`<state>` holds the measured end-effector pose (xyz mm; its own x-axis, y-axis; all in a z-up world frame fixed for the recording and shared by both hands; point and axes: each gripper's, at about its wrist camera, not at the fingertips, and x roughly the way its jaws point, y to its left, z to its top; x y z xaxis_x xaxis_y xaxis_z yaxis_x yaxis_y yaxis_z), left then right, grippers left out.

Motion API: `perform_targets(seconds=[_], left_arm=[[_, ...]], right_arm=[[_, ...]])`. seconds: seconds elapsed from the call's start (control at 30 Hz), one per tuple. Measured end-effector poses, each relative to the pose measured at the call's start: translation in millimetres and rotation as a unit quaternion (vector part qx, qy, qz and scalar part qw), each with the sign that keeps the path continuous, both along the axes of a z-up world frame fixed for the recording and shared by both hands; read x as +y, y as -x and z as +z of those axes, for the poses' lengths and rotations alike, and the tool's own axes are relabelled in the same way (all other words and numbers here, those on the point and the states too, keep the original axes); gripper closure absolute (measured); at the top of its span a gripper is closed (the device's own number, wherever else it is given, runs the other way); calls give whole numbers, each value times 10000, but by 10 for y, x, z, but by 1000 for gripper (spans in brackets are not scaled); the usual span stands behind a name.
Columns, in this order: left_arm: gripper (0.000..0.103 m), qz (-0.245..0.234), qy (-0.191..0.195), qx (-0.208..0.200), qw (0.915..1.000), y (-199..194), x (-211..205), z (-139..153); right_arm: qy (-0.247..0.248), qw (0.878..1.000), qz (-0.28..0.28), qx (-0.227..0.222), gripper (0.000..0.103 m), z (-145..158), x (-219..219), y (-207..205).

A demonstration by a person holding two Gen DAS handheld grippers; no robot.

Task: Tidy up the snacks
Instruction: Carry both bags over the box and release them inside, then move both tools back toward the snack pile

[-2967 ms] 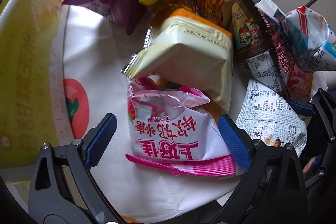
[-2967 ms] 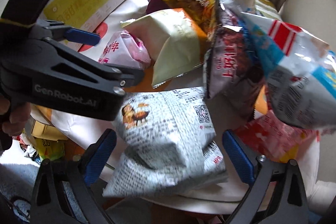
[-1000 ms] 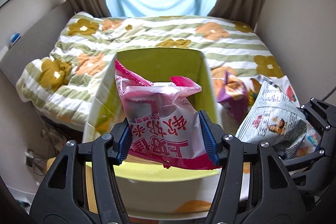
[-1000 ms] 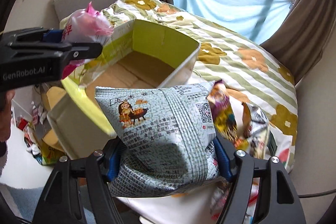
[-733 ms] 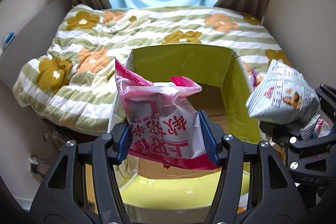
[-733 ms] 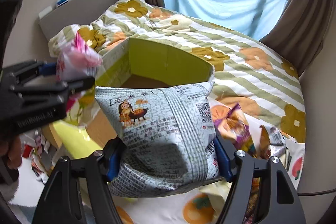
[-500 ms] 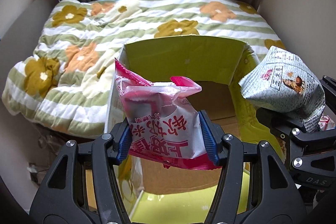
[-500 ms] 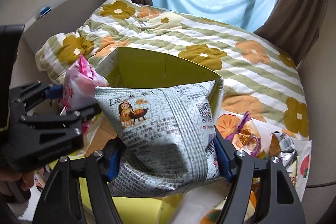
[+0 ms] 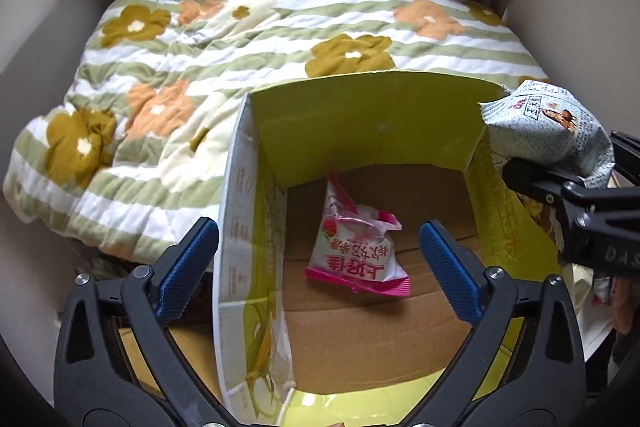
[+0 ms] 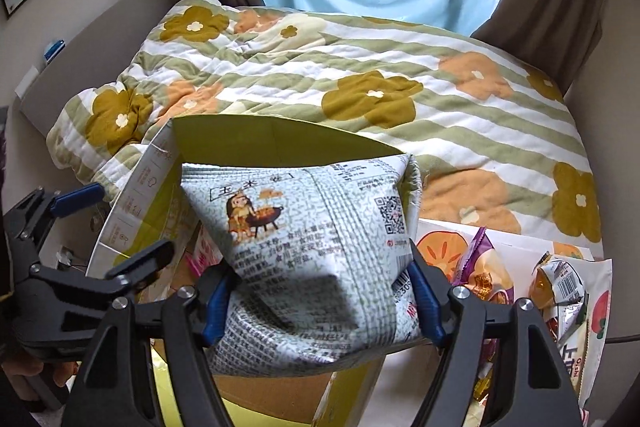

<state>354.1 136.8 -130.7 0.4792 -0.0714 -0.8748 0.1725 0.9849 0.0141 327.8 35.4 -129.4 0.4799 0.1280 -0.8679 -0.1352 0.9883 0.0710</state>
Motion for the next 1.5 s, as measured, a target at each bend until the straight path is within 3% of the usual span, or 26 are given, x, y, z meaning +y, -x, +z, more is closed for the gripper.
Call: perform_targets(seconds=[0.23, 0.37, 0.5, 0.8, 1.1, 1.5], left_arm=[[3, 353, 40, 46, 9994, 240, 136, 60], [3, 385, -216, -19, 9990, 294, 86, 94], [3, 351, -276, -42, 9990, 368, 34, 135], [3, 294, -252, -251, 9989, 578, -71, 325], [3, 261, -49, -644, 9976, 925, -23, 638], [3, -713, 349, -1028, 9915, 1400, -453, 949]], right_arm=[[-112, 9995, 281, 61, 33, -36, 140, -81], [-35, 9990, 448, -1, 31, -85, 208, -102], [-31, 9981, 425, -445, 0, -60, 178, -32], [61, 9975, 594, -385, 0, 50, 148, 188], [-33, 9968, 406, -689, 0, 436, 37, 620], [-229, 9937, -513, -968, 0, 842, -502, 1470]])
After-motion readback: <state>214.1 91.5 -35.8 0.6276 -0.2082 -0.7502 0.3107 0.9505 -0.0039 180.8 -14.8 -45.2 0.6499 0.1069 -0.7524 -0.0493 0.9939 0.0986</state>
